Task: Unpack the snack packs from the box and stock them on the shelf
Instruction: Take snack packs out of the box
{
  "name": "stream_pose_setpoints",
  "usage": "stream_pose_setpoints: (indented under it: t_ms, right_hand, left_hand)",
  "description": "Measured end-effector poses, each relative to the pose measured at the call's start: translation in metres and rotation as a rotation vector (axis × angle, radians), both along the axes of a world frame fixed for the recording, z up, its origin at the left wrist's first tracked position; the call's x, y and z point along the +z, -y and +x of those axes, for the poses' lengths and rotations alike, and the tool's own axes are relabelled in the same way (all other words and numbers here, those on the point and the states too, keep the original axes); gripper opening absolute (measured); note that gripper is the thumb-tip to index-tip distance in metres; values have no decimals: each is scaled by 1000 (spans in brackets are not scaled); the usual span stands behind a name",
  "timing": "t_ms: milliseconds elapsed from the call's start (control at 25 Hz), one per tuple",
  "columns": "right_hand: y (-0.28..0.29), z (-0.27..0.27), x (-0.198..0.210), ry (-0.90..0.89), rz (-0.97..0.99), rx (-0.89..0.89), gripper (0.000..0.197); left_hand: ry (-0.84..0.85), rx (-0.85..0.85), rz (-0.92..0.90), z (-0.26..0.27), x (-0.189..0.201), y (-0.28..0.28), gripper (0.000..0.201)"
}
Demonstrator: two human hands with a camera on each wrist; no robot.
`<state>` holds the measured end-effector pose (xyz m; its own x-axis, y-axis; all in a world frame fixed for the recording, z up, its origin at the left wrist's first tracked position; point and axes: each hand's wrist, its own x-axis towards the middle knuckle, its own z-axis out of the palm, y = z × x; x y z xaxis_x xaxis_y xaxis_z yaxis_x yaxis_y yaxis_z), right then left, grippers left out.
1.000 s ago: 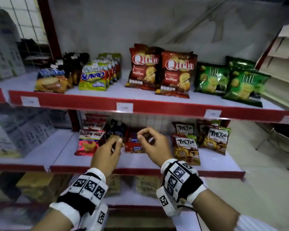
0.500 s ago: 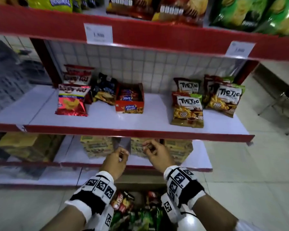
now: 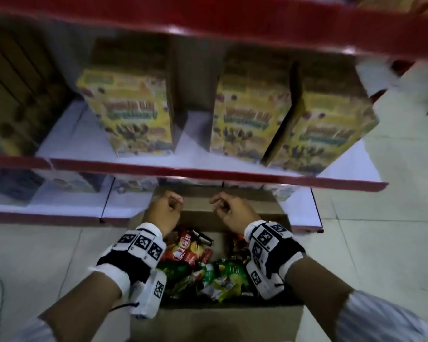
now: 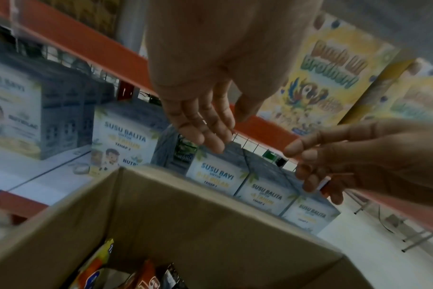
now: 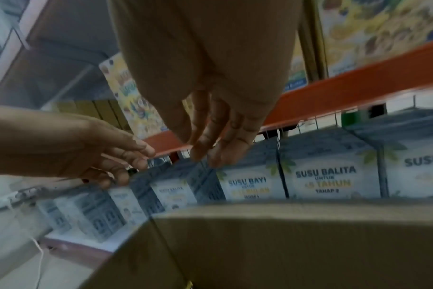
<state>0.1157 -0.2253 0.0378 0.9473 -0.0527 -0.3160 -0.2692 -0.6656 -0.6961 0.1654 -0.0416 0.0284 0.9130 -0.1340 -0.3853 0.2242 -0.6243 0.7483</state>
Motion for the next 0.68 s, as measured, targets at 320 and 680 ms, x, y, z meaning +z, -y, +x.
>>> stream_pose_setpoints:
  t_ms: [320,680]
  right_hand:
    - [-6,10,-217,-155,-189,239,31]
    - [-50,39,-336,-265,-390,310,46]
  left_hand:
    - [-29,-54,-44,18,-181,-15,26]
    - [80,-160,7,45,-188,-12,55]
